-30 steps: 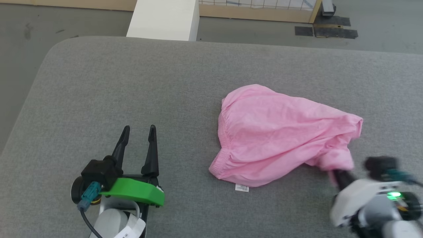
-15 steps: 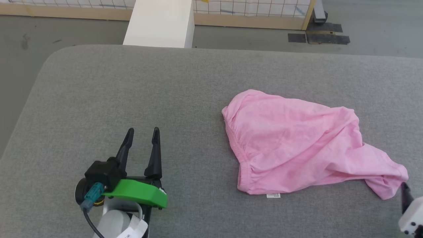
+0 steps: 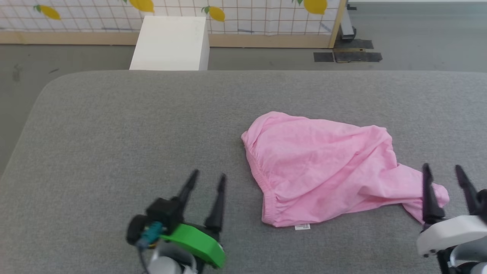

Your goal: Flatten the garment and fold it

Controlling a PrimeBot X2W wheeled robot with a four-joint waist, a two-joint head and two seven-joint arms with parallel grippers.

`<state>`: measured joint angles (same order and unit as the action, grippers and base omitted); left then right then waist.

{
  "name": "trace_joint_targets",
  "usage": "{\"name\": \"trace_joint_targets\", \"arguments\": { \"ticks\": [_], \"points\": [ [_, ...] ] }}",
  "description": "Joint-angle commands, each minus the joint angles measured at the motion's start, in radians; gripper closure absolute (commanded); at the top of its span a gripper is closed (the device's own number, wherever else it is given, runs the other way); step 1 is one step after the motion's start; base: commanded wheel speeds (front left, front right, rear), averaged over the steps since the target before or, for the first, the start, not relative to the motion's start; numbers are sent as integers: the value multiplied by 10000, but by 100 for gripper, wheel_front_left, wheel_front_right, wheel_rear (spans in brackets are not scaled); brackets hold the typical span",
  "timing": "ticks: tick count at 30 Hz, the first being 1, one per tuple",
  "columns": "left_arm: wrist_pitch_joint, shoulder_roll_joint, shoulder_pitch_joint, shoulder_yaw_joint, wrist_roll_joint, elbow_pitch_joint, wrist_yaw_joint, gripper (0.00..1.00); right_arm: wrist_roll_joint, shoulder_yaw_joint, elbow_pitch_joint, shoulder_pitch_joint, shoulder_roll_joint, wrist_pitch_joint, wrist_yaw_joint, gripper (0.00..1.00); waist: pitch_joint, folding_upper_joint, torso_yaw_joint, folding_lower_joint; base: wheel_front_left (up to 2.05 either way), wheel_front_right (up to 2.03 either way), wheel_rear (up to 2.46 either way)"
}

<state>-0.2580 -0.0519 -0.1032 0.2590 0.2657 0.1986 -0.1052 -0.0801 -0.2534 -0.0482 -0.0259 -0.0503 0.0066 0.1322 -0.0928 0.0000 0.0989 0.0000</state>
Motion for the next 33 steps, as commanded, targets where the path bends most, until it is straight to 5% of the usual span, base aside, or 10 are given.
{"name": "trace_joint_targets", "arguments": {
  "ticks": [1,10,23,26,27,33],
  "points": [
    [89,16,-77,410,3,228,-104,0,-93,293,-78,-220,1,-107,-15,0,139,0,234,0,0,0,0],
    [1633,-535,-862,3191,385,1813,-250,0,-445,1197,-55,-484,1,-249,-15,0,-29,0,736,0,0,0,0],
    [2307,-436,-1870,3519,1077,3683,-250,0,-713,1505,278,-49,1,-379,-15,0,-455,0,1060,0,0,0,0],
    [2360,-401,-1943,3710,1288,3775,-251,82,-720,1465,354,-21,1,-373,-15,0,-473,0,1026,0,0,0,0],
    [2383,-393,-1954,3776,1404,3789,-252,100,-721,1448,384,-22,1,-367,-15,0,-469,0,1003,0,0,0,0],
    [2113,-513,-1859,3265,2048,3598,-30,100,-705,1399,506,-94,1,-136,-15,0,-388,0,789,0,0,0,0]
  ]
}}
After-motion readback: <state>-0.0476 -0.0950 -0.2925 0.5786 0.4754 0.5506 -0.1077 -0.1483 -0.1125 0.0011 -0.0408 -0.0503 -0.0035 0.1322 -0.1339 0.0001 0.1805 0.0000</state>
